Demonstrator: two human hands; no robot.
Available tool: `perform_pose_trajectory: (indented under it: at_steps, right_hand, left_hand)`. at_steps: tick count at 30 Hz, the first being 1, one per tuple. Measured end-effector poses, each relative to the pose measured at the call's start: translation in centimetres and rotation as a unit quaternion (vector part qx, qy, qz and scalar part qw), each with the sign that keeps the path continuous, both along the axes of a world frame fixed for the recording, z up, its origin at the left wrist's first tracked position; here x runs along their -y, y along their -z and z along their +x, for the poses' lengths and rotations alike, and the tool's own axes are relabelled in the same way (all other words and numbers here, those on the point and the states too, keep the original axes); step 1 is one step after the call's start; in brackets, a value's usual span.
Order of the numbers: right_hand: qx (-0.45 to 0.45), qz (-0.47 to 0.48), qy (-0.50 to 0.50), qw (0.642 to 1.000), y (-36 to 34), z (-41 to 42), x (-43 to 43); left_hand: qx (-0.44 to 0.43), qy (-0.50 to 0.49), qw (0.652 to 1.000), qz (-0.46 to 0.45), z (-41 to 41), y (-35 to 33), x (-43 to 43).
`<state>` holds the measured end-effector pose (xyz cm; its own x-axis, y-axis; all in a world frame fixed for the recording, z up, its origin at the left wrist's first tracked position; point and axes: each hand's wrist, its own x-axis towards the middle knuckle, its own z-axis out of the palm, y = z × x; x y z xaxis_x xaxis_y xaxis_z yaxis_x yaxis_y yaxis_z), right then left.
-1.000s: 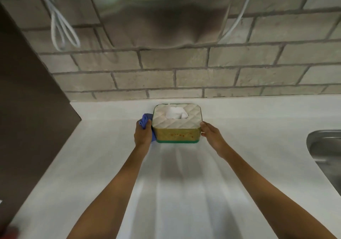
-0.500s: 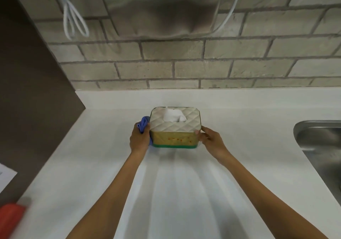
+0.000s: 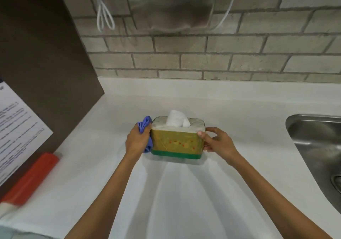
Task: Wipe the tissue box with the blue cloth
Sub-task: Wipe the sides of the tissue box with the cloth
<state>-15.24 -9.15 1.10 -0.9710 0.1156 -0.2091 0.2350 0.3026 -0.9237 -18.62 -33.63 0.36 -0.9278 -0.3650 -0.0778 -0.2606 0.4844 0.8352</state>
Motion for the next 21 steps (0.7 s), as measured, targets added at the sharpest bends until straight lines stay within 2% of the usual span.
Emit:
perform_pose_trajectory:
  at_steps: [11,16,21]
  right_hand:
    - [0.033,-0.009,-0.066,0.997,-1.2,-2.1,-0.9]
    - [0.01,0.069,-0.064,0.996,-0.9,-4.6,-1.7]
    - [0.046,-0.022,-0.091,0.995,0.6,-6.7,-1.9]
  left_hand:
    - [0.038,0.03,0.998,-0.04,-0.7,-2.3,-0.1]
    - [0.06,0.054,0.994,-0.074,-2.4,-3.5,-0.1]
    - [0.051,0.052,0.994,-0.081,-3.2,-3.2,-0.2]
